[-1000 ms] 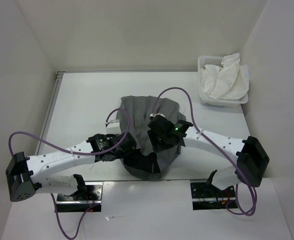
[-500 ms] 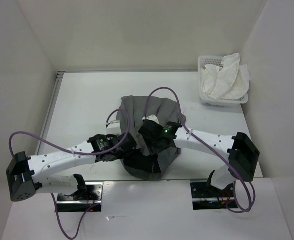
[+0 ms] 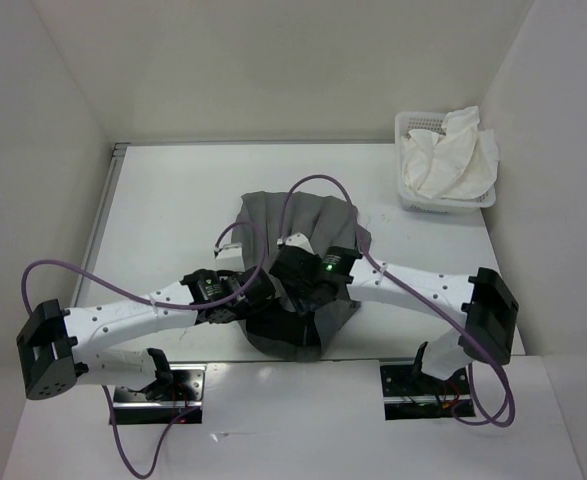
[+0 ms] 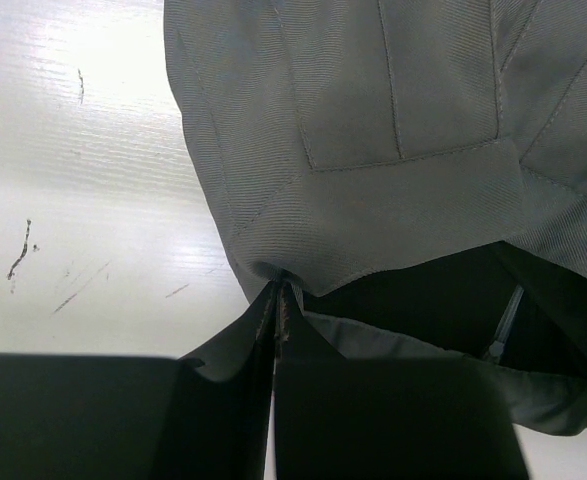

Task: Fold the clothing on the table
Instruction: Flatten the skirt out

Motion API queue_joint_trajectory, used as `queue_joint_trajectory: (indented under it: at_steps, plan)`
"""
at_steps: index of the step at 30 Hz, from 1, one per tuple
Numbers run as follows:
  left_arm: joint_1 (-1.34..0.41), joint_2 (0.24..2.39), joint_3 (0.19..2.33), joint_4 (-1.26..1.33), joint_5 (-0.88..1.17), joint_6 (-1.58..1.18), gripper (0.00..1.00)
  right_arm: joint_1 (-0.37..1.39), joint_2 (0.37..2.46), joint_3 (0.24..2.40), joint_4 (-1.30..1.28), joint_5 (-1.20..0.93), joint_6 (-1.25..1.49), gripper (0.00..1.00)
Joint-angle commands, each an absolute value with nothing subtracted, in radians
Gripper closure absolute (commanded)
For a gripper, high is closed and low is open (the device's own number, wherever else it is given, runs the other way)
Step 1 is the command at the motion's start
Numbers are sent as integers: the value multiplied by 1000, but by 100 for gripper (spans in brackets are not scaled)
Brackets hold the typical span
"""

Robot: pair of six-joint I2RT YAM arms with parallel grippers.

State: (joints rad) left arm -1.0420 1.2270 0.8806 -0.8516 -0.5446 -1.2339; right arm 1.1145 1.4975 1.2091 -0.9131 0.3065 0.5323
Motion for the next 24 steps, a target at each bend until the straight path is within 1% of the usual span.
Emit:
queue_joint_trajectory:
  at_steps: [1, 12, 14, 16, 17, 18, 19, 21, 22, 23, 24]
  plan:
    - [-1037, 1220, 879, -844, -548, -1239, 100, 1140, 1532, 1198, -977, 359, 558, 40]
    - [-1028, 1190, 879, -844, -548, -1239, 100, 1140, 1658, 1216, -1045, 423, 624, 40]
    - [-1028, 1181, 870, -844, -548, -1239, 100, 1140, 1701, 1227, -1057, 437, 643, 42]
    - [-1028, 1181, 870, -844, -548, -1239, 100, 1140, 1723, 1227, -1057, 483, 672, 57]
    - [-1028, 1171, 870, -844, -548, -1239, 100, 1140, 1733, 1227, -1048, 498, 684, 66]
    - [-1028, 1170, 861, -844, -548, -1239, 100, 1140, 1733, 1227, -1048, 529, 698, 82]
    - [-1028, 1161, 861, -844, -548, -1239, 100, 1140, 1733, 1227, -1037, 538, 709, 88]
    - [-1028, 1152, 861, -844, -548, -1239, 100, 1140, 1724, 1239, -1037, 558, 738, 99]
    - [-1028, 1152, 861, -844, -548, -1239, 100, 1140, 1715, 1253, -1046, 567, 752, 99]
    - [-1019, 1140, 851, -844, -548, -1239, 98, 1140, 1689, 1265, -1057, 568, 761, 99]
    - [-1019, 1128, 851, -824, -537, -1239, 88, 1131, 1671, 1266, -1057, 568, 771, 99]
